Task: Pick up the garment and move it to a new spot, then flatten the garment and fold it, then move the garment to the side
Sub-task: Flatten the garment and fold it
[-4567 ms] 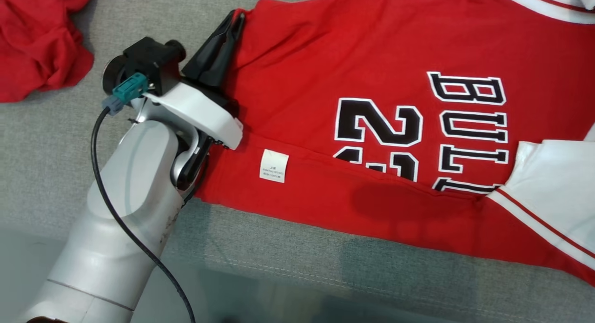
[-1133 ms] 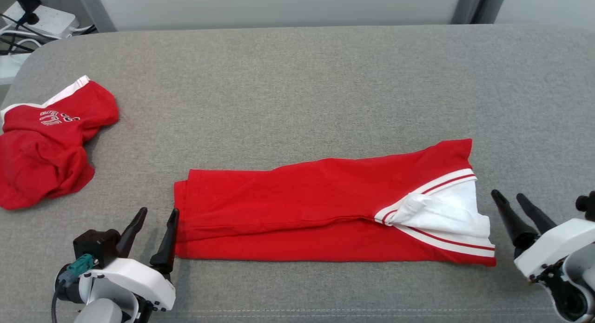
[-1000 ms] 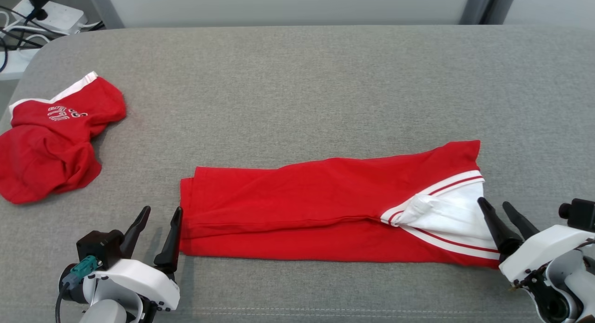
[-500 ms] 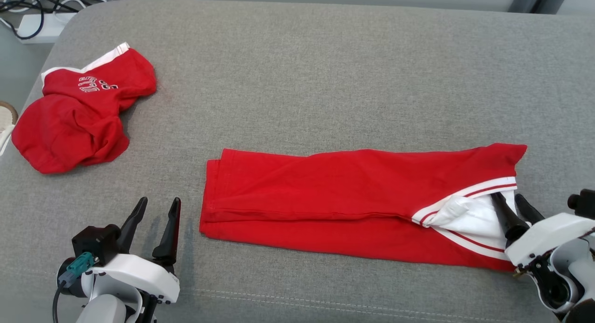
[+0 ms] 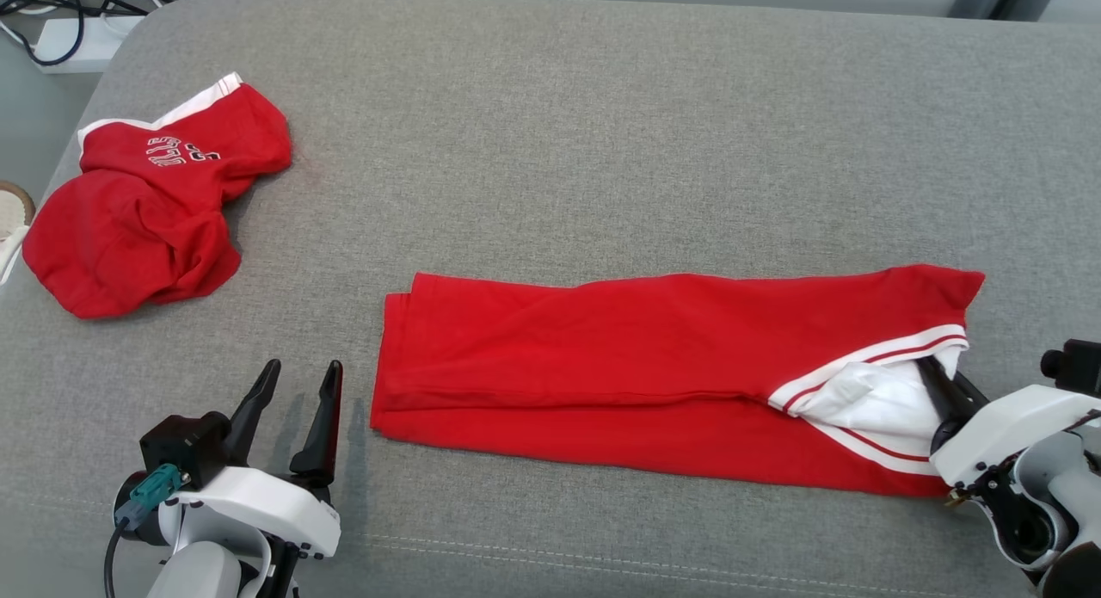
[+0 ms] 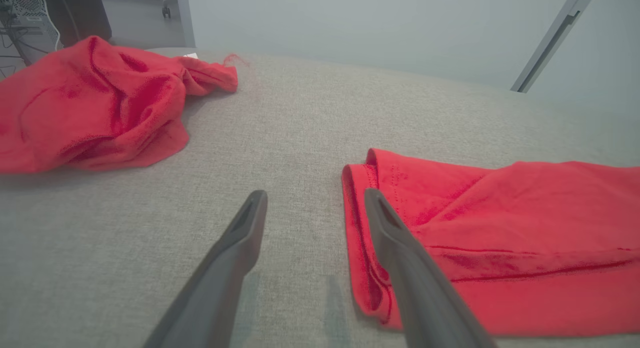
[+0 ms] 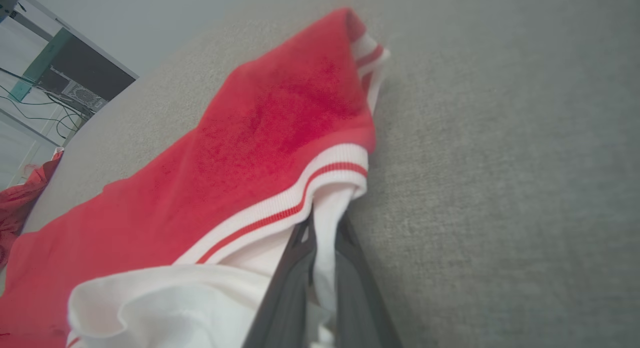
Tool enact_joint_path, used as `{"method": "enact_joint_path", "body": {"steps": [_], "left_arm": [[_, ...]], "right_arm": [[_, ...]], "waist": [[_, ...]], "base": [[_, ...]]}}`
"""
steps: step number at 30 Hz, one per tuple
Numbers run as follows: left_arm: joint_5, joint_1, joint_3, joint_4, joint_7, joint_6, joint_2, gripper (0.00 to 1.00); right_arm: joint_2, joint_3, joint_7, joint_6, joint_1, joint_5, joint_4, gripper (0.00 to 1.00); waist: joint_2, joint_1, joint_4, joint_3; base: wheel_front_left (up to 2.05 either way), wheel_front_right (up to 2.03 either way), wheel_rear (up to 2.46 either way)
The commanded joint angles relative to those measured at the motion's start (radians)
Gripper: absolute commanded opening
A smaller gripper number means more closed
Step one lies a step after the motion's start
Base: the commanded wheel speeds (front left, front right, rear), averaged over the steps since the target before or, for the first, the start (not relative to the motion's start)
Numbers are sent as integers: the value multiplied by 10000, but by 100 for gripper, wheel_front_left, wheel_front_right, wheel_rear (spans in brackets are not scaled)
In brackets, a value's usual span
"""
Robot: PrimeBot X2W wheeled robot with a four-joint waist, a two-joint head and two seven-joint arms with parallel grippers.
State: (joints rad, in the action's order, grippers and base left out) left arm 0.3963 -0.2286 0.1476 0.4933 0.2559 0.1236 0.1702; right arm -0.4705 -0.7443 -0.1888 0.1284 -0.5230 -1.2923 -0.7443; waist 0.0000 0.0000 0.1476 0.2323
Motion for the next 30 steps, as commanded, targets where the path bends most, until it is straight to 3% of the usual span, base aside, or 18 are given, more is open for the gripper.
{"method": "enact_joint_path", "body": {"steps": [1,11,15,19,26,30], "left_arm": [[-51,-186,-318,-262,59,68,202,100],[86,-44,-190,-311,59,70,175,100],[96,68,-227,-326,59,70,172,100],[113,166,-266,-328,59,70,125,100],[229,237,-90,-280,59,70,-62,100],[277,134,78,-265,59,70,-211,100]], "right_arm": [[-176,-70,-127,23,167,97,-83,0],[-727,768,-656,23,-409,401,-1441,0],[-1039,1049,-708,23,-588,673,-1174,0],[-1195,826,-489,23,-578,767,285,0],[-1678,142,1539,23,-483,364,3807,0],[-1583,-123,2514,23,-517,322,5040,0]], "waist": [[0,0,-29,-21],[0,0,-264,-179],[0,0,-447,-291],[0,0,-649,-416],[0,0,-798,-539],[0,0,-570,-552]], "base": [[0,0,0],[0,0,0],[0,0,0],[0,0,0],[0,0,0],[0,0,0]]}}
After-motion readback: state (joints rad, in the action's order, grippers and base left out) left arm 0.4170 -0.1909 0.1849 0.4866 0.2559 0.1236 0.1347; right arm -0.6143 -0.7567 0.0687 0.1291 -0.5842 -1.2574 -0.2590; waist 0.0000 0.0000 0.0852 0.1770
